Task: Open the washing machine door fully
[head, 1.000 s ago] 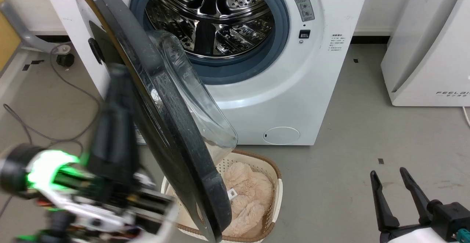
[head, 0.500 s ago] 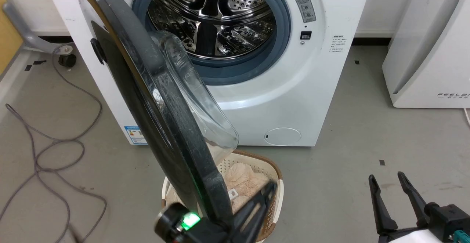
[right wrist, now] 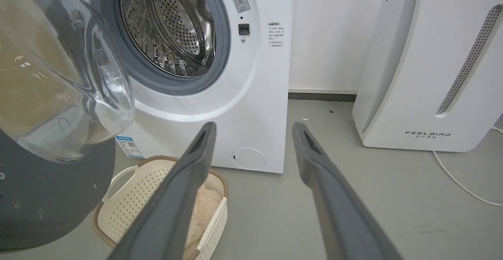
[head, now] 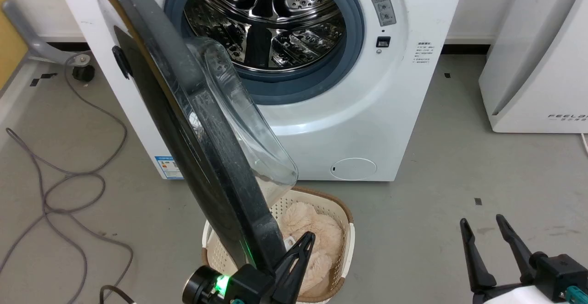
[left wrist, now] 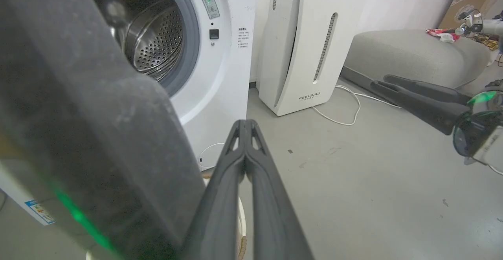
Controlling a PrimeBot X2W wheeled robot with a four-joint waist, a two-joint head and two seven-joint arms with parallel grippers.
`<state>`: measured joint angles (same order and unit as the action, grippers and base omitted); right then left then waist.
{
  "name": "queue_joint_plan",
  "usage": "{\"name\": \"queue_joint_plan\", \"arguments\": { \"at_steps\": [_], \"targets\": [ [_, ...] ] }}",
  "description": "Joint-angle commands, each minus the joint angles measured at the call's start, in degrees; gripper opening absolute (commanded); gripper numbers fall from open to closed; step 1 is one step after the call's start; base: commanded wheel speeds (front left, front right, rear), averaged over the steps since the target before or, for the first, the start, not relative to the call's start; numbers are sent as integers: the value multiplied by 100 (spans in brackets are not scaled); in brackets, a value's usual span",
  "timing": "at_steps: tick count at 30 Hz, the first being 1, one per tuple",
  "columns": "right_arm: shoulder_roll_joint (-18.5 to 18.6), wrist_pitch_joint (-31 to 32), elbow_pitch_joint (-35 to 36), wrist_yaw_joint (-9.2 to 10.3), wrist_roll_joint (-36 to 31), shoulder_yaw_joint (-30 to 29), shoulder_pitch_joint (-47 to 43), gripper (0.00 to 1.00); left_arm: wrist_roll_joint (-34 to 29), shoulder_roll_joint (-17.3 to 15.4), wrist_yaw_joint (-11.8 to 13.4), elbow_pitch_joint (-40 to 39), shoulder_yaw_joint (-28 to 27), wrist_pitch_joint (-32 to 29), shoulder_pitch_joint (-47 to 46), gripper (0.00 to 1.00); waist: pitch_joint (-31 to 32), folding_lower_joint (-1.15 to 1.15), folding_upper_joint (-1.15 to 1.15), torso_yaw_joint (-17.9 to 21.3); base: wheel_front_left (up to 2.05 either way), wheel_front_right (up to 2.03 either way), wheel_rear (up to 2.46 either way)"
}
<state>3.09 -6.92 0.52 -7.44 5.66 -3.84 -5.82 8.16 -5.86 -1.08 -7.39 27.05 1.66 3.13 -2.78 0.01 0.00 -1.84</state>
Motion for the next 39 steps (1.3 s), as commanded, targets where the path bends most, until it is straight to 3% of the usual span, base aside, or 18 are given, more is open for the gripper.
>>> {"name": "queue_joint_plan", "arguments": {
  "at_steps": [1, 9, 19, 26, 33, 39],
  "targets": [
    [-21, -19, -16, -5, 64, -11, 68, 100, -44, -11, 72, 19, -76, 44, -109, 0, -8, -1, 0, 0, 0, 0, 0],
    [-21, -36, -68, -5, 80, -75, 49, 100, -58, -73, 279, -284, -176, 44, 53, 0, -11, -1, 0, -144, 0, 0, 0],
    [-21, 11, -86, -5, 80, -145, 41, 100, -20, -337, 662, -960, -622, 92, 492, 0, -20, -1, 0, -754, 0, 0, 0],
    [-21, 61, -62, -5, 53, -137, 88, 100, 115, -667, 960, -1067, -1478, 241, 439, 0, -99, -1, 0, -1044, 0, 0, 0],
    [-22, 83, -40, -5, 50, -110, 130, 100, 466, -982, 1226, -826, -2485, 391, 442, 0, -125, -1, 0, -1060, 0, 0, 0],
    [-22, 89, -19, -5, 56, -157, 111, 100, 1024, -1223, 1284, -122, -3384, 615, 273, 0, -160, -1, 0, -1036, 0, 0, 0]
  ]
}}
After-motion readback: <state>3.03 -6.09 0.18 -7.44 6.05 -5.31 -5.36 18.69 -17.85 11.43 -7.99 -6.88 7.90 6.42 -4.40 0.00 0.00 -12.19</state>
